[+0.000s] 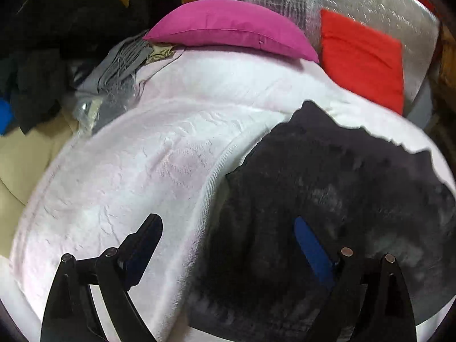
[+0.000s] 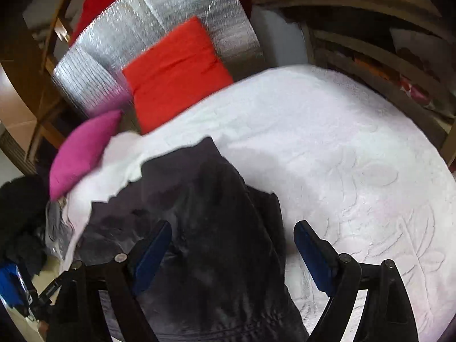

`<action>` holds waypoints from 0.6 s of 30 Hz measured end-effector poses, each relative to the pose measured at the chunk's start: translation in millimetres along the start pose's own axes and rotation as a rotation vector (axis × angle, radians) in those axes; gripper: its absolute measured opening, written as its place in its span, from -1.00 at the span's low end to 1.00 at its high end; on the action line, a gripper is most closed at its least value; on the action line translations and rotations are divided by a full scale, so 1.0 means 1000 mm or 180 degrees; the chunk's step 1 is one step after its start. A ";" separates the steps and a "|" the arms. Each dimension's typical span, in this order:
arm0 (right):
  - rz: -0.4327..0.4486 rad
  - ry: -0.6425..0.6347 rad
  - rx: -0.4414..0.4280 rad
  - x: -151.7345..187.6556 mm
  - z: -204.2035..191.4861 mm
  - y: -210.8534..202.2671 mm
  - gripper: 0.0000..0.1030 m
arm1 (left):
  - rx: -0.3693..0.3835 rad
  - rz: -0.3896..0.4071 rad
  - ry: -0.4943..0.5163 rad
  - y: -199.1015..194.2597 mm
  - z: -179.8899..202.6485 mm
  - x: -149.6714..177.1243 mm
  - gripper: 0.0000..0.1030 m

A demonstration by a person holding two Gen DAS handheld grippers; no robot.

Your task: Fold large clothes

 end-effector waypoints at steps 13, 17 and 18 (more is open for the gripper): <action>-0.0396 -0.0318 0.0171 0.029 -0.013 0.044 0.42 | -0.0171 0.0365 0.0571 -0.011 0.016 0.005 0.82; -0.0384 -0.0392 0.0172 0.029 -0.018 0.044 0.42 | -0.0186 0.0408 0.0569 -0.013 0.014 0.002 0.82; -0.0368 -0.0366 0.0148 0.028 -0.017 0.043 0.42 | -0.0179 0.0410 0.0552 -0.013 0.013 0.001 0.82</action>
Point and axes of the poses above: each gripper's, at about its wrist camera, not at the fingertips, and y roughly the way its jaws point, z to its right, x to its underside, the point moved 9 cm from there along y, roughly the way its jaws point, and after that the axes turned 8 degrees about -y, right-handed, at the moved point
